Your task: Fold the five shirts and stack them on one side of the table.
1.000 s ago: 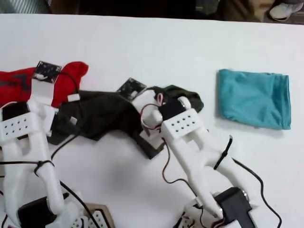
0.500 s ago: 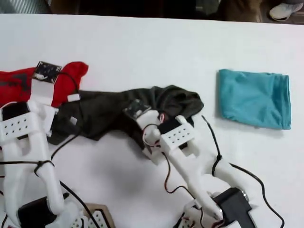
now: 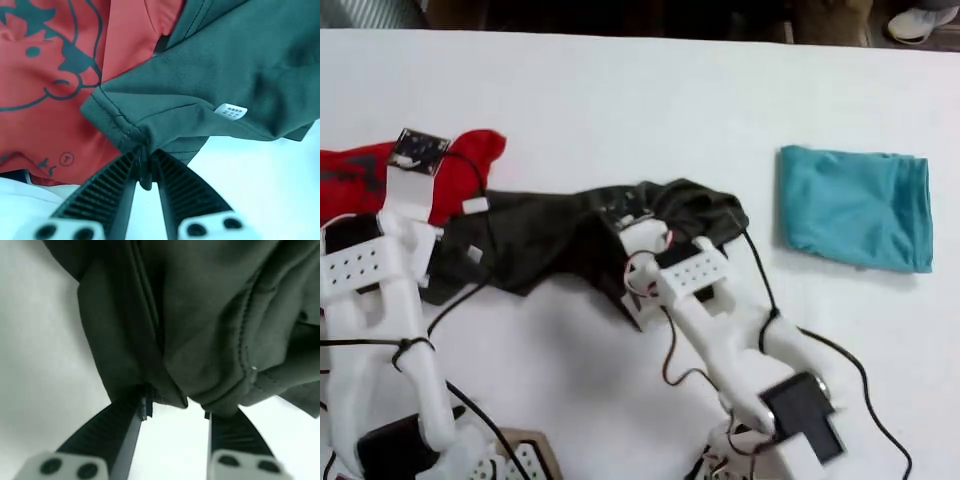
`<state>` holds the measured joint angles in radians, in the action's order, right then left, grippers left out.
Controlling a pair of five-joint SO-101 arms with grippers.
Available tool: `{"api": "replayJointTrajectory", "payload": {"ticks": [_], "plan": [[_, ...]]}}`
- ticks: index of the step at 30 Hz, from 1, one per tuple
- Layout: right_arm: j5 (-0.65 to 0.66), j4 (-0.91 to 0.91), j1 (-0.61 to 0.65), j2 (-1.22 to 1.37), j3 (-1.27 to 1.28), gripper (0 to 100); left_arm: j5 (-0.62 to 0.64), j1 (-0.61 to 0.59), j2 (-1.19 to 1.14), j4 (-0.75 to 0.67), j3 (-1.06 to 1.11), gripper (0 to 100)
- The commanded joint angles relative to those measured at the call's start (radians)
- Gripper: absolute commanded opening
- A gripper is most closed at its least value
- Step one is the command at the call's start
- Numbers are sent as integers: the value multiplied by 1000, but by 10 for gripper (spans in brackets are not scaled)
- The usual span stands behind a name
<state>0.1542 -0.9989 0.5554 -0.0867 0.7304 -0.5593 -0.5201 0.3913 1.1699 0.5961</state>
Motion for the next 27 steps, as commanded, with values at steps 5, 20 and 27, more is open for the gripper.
{"api": "replayJointTrajectory", "payload": {"ticks": [5, 20, 27], "plan": [[0, -90, -8, 50, -140, 18, -5, -6, 23, -2, -10, 27], [66, -180, -31, -93, -133, 105, -5, -6, 17, -29, -12, 27], [71, -182, -50, -91, -133, 106, -5, -5, 18, -29, -12, 27]]}}
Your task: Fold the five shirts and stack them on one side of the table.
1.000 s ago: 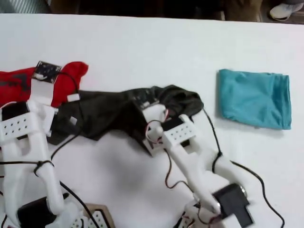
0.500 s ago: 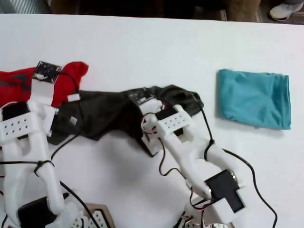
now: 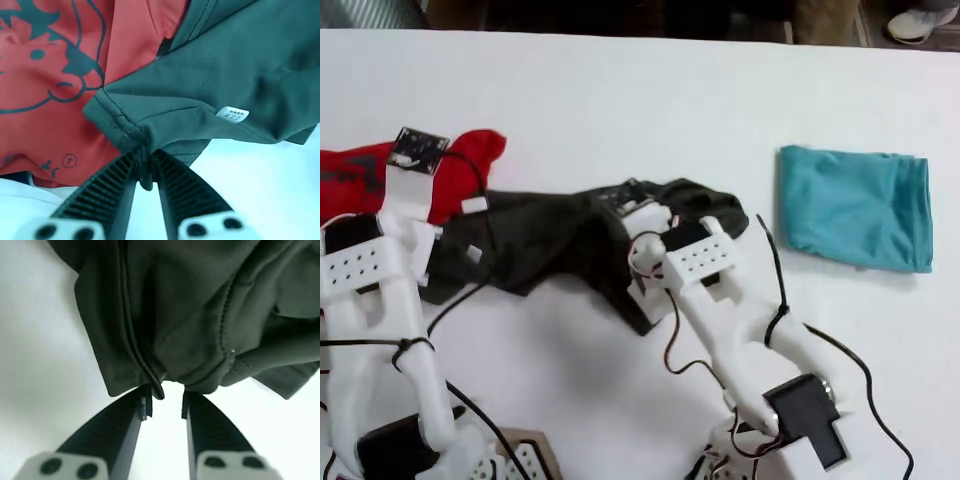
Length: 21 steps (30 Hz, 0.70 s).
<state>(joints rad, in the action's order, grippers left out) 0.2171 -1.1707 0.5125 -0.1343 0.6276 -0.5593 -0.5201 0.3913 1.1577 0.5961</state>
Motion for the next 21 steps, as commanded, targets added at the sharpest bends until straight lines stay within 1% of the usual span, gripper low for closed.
{"api": "replayJointTrajectory", "payload": {"ticks": [1, 6, 9, 12, 17, 21], "plan": [[8, -10, -5, -44, -31, 106, -5, -5, 18, -17, -12, 27], [8, -7, -4, -39, -28, 108, -5, -5, 18, -17, -10, 27], [8, -5, 1, 13, -18, 108, -5, -5, 18, -17, -8, 27], [8, -5, 30, 65, -26, 106, -5, -5, 18, -17, -8, 27], [9, 1, 81, 70, -46, 103, -5, -6, 18, -17, -5, 27], [9, 15, 82, 77, -51, 46, -5, -6, 18, -17, -5, 27]]}}
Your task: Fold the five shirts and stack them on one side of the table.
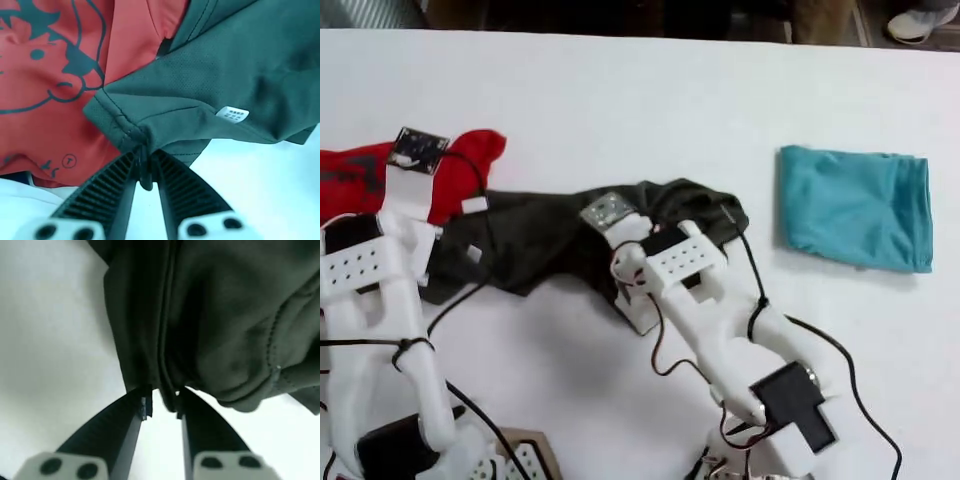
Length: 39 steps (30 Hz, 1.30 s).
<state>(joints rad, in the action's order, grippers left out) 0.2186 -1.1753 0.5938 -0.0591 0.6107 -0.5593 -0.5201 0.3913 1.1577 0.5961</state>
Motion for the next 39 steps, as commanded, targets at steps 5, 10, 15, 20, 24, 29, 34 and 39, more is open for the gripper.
{"api": "replayJointTrajectory", "payload": {"ticks": [5, 10, 15, 20, 24, 29, 34, 39], "plan": [[8, 22, 1, 4, -31, 45, -5, -6, 18, -17, -12, 27], [8, 24, -1, 5, -29, 84, -5, -6, 21, -17, -12, 27], [8, 27, -1, 5, -29, 84, -5, -6, 23, -17, -12, 27], [9, 27, -1, 5, -29, 77, -5, -6, 23, -17, -12, 27], [77, 25, -2, 7, -29, 20, -5, -6, 23, -17, -12, 27], [91, 21, -70, -13, -49, 21, -5, -6, 23, -15, -10, 27], [92, -65, -139, -127, -138, 20, -3, -5, 23, -11, -10, 27], [94, -124, -148, -257, -262, 20, 3, 29, 23, -9, -10, 27]]}}
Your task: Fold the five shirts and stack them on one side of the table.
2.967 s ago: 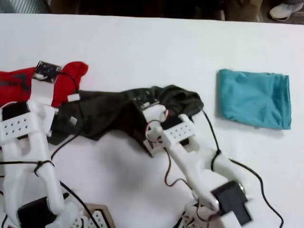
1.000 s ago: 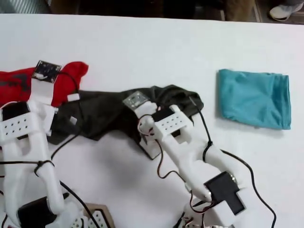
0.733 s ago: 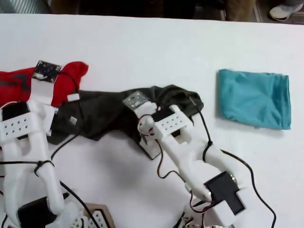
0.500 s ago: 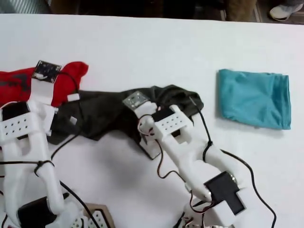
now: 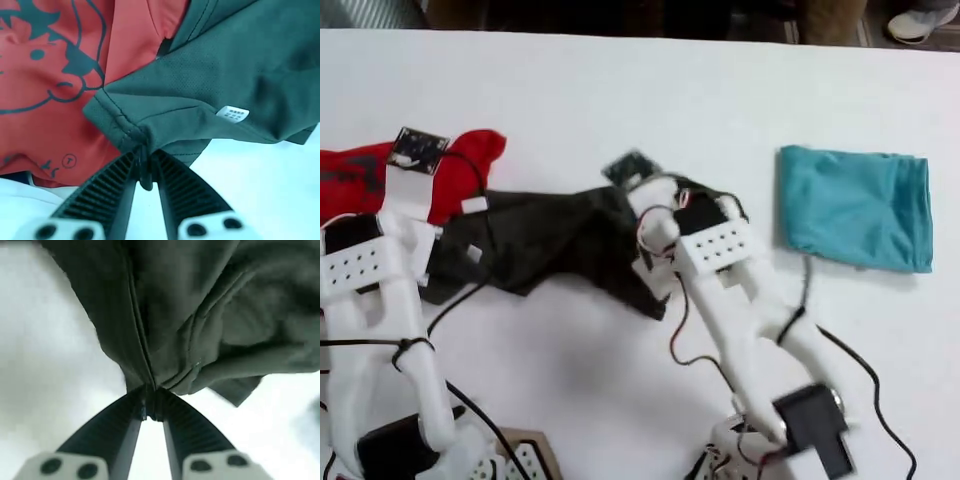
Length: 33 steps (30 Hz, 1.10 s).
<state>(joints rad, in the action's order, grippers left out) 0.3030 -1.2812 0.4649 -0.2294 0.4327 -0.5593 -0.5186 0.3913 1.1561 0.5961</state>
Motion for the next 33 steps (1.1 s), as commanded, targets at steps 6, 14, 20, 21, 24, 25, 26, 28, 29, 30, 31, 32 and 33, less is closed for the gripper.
{"api": "replayJointTrajectory", "payload": {"ticks": [6, 14, 20, 21, 24, 25, 26, 28, 29, 30, 31, 32, 33], "plan": [[9, -4, -113, -54, -204, 20, 8, 114, 25, 20, -70, 27], [-3, -154, -25, 41, -198, 37, 48, 127, 18, 130, -228, 27], [-48, -74, -10, 136, -74, 190, 48, 127, 20, 126, -183, 27], [-48, -65, -8, 156, -72, 189, 48, 127, 18, 126, -179, 27], [-48, -38, -10, 202, -77, 176, 48, 126, 17, 126, -177, 27], [-48, -24, -12, 216, -77, 176, 48, 120, 21, 126, -177, 27], [-48, -13, -12, 226, -77, 175, 48, 115, 23, 126, -179, 27], [-48, 4, -12, 248, -77, 173, 46, 114, 23, 126, -180, 27], [-48, 8, -12, 255, -77, 173, 46, 107, 23, 126, -180, 27], [-48, 10, -12, 262, -77, 173, 46, 103, 23, 126, -180, 27], [-48, 10, -12, 263, -77, 172, 46, 100, 23, 126, -180, 27], [-48, 8, -12, 263, -77, 164, 46, 100, 21, 126, -180, 27], [-48, 7, -12, 262, -77, 143, 46, 100, 21, 126, -180, 27]]}}
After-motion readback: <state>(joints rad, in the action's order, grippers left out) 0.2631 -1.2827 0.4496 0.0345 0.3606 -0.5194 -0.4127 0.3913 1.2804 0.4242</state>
